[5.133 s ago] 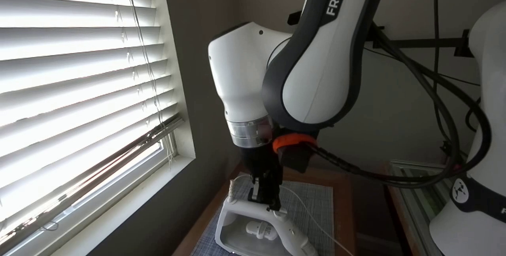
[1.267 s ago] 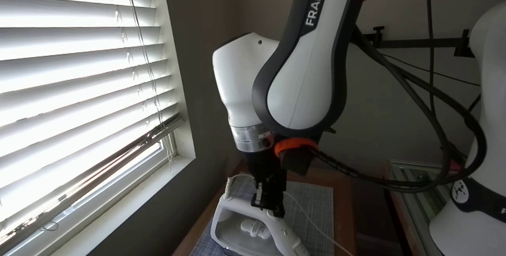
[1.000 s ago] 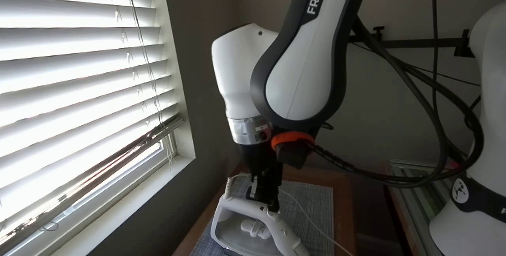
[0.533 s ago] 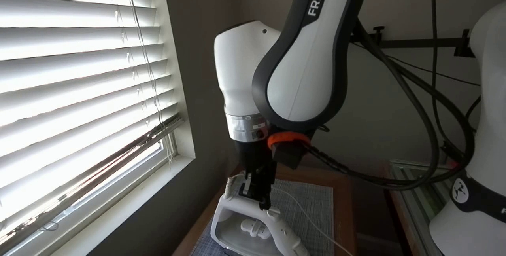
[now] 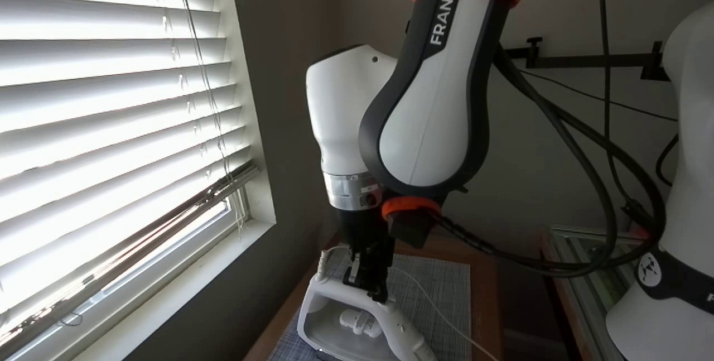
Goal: Turn the iron to the right and then press on the button of the iron
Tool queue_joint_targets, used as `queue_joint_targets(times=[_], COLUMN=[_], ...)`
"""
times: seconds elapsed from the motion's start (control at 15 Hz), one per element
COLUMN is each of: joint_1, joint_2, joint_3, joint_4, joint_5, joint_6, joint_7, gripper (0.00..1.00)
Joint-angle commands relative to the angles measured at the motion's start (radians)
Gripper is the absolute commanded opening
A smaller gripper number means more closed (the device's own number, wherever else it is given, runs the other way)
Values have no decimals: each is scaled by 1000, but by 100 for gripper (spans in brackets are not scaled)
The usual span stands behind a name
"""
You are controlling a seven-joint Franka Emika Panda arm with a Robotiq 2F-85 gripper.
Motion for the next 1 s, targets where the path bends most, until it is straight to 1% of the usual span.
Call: queue_joint_targets(times=[0.0,0.47,0.73,0.93], joint_1=[0,8,3,2], joint_2=[26,48,96,119], joint_3=[-2,2,15,10], joint_4=[1,1,-1,-4], joint_5=[2,1,30,23], joint_6=[25,60,107,143], joint_7=[3,15,-14,-13], gripper=[0,0,0,0])
